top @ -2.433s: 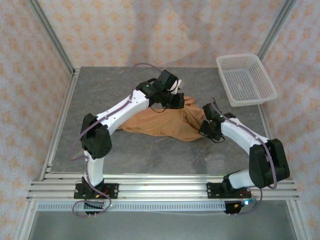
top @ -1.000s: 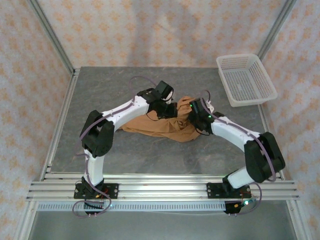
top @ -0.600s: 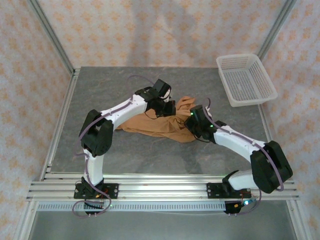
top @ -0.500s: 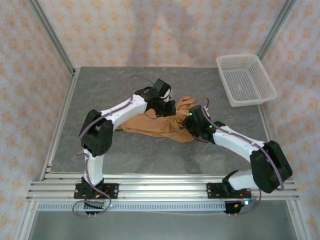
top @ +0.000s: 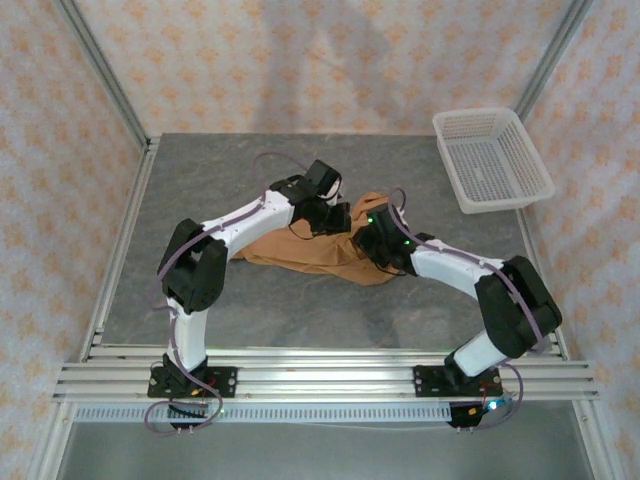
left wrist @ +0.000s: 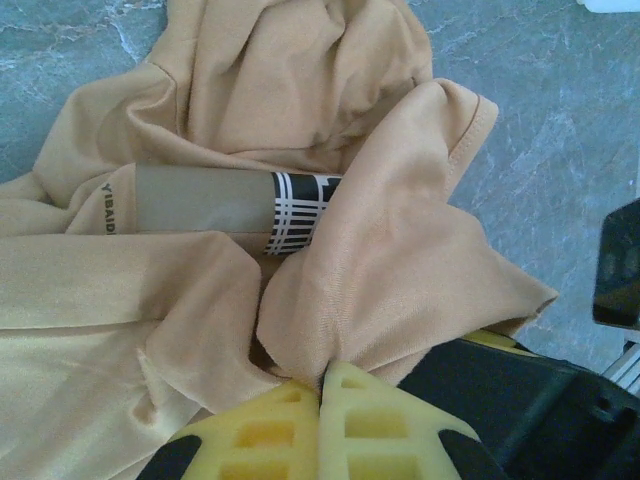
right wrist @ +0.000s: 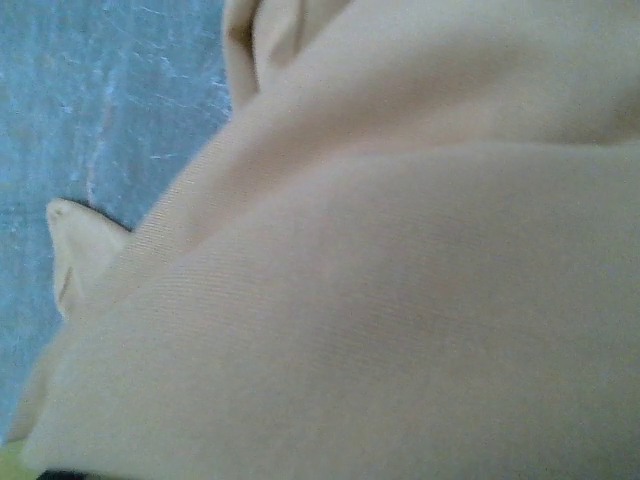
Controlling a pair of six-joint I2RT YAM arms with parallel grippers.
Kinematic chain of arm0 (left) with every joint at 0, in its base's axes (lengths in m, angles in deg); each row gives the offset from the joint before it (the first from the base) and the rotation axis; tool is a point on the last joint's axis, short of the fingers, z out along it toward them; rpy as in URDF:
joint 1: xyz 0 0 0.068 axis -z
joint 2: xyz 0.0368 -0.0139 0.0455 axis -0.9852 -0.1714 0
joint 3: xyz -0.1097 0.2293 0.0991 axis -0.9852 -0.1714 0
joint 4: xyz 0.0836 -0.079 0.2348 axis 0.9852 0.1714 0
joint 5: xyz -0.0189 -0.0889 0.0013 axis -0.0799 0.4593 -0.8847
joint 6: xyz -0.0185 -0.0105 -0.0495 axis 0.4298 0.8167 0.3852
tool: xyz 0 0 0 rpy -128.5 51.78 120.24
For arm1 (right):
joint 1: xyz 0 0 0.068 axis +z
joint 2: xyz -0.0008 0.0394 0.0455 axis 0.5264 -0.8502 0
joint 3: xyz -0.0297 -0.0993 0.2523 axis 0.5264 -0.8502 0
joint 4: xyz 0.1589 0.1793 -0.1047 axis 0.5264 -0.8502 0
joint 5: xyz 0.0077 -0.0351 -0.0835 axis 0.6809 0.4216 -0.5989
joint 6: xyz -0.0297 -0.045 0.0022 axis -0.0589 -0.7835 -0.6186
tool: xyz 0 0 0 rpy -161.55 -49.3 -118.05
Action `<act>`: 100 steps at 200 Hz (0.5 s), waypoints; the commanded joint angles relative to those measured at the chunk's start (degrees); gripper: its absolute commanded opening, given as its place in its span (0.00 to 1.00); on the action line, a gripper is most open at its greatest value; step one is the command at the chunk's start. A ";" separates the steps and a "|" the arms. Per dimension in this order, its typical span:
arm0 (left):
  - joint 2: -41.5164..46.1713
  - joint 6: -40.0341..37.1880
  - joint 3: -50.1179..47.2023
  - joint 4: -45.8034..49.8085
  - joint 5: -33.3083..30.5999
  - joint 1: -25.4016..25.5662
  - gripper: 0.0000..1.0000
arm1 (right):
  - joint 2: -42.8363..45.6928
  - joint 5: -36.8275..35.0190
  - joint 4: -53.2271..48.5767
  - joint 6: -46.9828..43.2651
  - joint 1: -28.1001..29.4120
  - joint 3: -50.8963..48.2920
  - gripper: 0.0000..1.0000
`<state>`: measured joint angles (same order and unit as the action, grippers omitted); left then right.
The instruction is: Fold the inside-out t-shirt
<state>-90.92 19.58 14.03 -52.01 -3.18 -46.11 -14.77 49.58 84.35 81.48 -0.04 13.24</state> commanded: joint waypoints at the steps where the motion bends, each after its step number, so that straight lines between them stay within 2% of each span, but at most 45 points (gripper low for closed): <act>1: 2.29 0.37 -1.07 -0.79 0.39 -0.14 0.00 | 0.69 -1.25 0.47 -0.54 0.09 1.43 0.33; 20: 2.31 0.30 -1.07 -0.79 0.53 -0.26 0.00 | -0.51 -1.67 0.10 -1.12 0.09 2.27 0.36; 63: 2.88 0.19 -1.16 -0.68 0.44 -0.33 0.00 | -6.02 -2.05 0.73 -1.27 0.11 4.64 0.36; 78: 2.93 0.29 -1.24 -0.79 0.52 -0.40 0.00 | -7.56 -2.67 0.76 -1.09 0.10 5.49 0.28; 100: 3.01 0.37 -1.24 -0.88 0.78 -0.66 0.00 | -6.79 -3.01 -0.03 -1.69 0.00 5.95 0.06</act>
<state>-90.84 19.58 13.40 -52.08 -3.18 -46.53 -22.02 49.25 84.68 80.73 -0.04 17.17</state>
